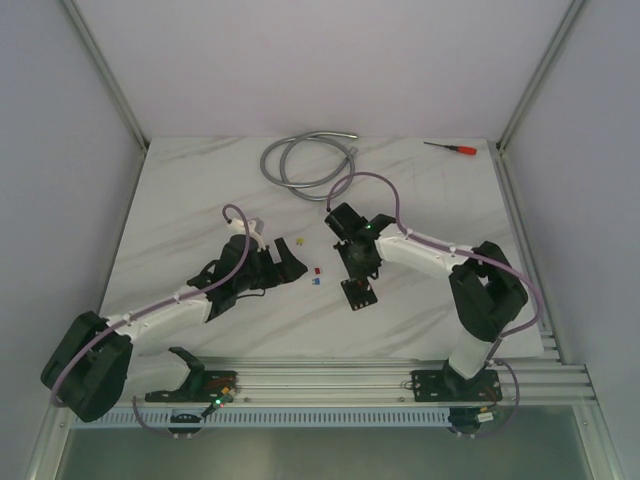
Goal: Snap on the fuse box
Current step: Install the fuse at the fuse box base, then move the fuse to the center of the board.
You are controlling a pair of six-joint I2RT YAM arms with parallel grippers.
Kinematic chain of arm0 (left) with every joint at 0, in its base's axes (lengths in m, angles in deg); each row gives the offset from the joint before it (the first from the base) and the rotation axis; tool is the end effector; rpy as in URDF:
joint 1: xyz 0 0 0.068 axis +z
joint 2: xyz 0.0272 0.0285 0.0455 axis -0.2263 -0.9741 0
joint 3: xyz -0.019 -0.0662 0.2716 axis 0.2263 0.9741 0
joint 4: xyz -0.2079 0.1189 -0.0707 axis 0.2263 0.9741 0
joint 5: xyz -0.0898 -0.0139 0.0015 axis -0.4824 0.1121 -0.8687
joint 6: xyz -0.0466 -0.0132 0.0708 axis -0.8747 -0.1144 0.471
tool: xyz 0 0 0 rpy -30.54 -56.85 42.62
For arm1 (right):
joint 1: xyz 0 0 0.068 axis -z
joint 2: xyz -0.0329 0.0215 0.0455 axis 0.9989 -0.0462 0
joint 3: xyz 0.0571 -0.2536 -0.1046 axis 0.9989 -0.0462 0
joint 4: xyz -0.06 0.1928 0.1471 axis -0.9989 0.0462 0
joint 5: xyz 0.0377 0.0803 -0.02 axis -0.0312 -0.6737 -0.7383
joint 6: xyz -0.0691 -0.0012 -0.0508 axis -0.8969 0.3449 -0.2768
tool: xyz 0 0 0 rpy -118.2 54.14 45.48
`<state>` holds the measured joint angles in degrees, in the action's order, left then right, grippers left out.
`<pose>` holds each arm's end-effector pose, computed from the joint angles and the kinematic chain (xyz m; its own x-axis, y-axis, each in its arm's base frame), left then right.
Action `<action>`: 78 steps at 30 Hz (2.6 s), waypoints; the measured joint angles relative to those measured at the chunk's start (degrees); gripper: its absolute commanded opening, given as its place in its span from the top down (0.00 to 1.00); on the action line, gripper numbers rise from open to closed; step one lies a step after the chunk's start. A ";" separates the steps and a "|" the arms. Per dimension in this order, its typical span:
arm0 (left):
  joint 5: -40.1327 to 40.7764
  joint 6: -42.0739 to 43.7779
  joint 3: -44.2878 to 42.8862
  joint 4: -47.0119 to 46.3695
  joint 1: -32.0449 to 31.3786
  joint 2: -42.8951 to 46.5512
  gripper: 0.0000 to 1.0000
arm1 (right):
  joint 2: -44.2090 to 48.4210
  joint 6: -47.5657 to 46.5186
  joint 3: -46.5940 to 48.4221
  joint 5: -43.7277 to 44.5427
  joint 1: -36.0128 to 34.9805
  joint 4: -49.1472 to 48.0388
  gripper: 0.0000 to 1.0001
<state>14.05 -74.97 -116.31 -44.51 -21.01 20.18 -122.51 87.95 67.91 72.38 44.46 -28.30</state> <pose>0.2200 -0.1552 0.1888 -0.7160 -0.3908 -0.5785 0.1297 0.7397 -0.6603 0.2627 0.2322 0.1727 -0.8315 -0.4065 -0.3786 -0.4372 0.8993 -0.0053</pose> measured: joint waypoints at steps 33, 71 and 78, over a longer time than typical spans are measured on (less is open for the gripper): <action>1.40 0.94 -0.44 2.91 1.95 -0.74 0.00 | -17.07 -1.33 18.80 7.93 14.67 -14.40 0.46; 1.25 1.25 -0.44 3.04 2.27 1.97 0.00 | -9.25 -0.48 2.97 4.52 14.69 -14.23 0.66; 1.25 1.25 -0.44 3.06 2.27 2.51 0.00 | -3.87 -2.91 -3.45 4.81 14.69 -12.50 0.59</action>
<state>15.30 -73.72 -116.75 -41.45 -18.73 22.69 -126.38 85.05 64.45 77.19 59.14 -40.81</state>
